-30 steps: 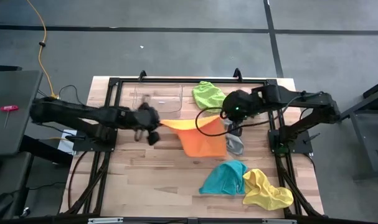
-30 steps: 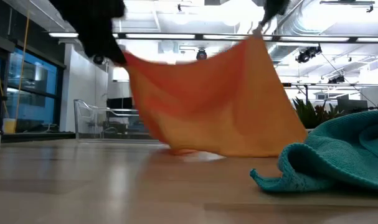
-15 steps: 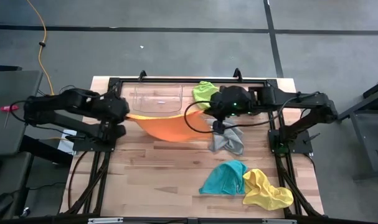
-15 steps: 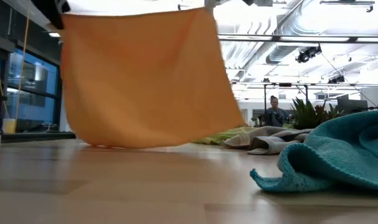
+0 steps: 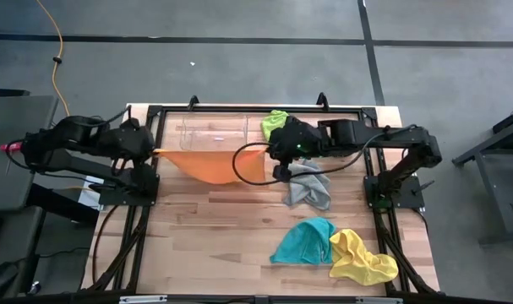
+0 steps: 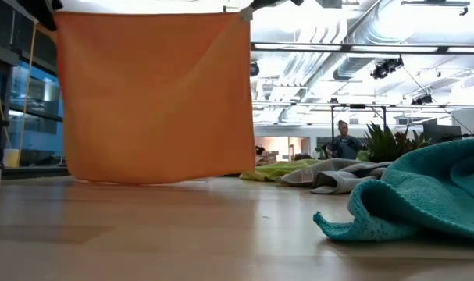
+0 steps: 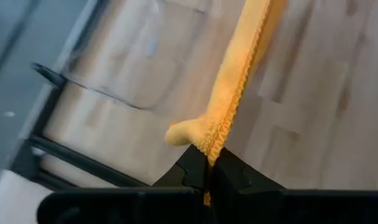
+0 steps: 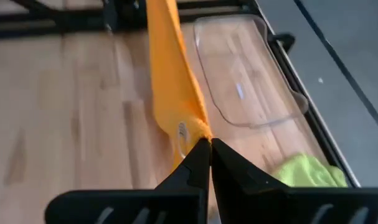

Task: Fold microfiber towels
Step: Fold the orange towel

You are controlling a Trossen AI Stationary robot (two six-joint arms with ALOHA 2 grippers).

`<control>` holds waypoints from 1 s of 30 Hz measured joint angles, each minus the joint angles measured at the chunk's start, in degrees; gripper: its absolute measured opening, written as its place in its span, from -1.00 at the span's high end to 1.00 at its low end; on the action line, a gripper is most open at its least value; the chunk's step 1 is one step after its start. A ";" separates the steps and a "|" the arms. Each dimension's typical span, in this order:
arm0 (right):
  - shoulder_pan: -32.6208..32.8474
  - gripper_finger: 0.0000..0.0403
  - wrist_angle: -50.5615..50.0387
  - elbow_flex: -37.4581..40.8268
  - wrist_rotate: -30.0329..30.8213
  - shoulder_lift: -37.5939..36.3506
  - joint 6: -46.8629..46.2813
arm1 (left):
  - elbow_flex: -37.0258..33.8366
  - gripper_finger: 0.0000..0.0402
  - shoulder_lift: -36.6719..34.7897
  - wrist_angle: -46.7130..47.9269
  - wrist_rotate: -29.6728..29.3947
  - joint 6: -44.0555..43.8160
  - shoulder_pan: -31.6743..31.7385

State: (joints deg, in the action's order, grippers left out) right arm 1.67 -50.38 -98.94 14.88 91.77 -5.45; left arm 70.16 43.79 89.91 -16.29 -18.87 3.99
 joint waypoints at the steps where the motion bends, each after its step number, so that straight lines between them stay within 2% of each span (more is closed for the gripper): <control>1: 0.40 1.00 -0.21 0.00 1.05 0.04 0.39 | -0.70 1.00 -0.25 -0.01 1.43 -0.83 -0.06; 5: 1.93 1.00 -4.57 0.00 3.22 0.70 0.96 | -5.05 1.00 -0.86 -1.66 6.47 -5.89 -1.78; 10: 4.95 1.00 -8.31 0.69 3.38 1.96 -0.05 | -11.38 1.00 -0.89 -7.43 7.88 -12.41 -7.56; 15: 8.84 1.00 -7.04 8.89 3.27 1.86 -5.15 | -16.59 1.00 1.03 -15.13 8.37 -21.15 -15.66; 23: 16.21 1.00 2.39 19.60 0.94 1.66 -9.63 | -22.21 1.00 9.06 -28.12 8.53 -38.68 -32.84; 26: 17.76 1.00 5.92 22.03 0.71 1.66 -11.07 | -22.71 1.00 13.72 -30.62 8.48 -45.88 -38.33; 30: 19.17 1.00 11.21 24.56 -2.91 1.66 -14.12 | -22.74 1.00 19.54 -34.76 8.65 -52.54 -44.80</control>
State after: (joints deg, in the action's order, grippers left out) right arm 20.84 -39.17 -74.37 11.97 93.43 -19.57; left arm 47.42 63.32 55.15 -7.65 -71.41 -40.82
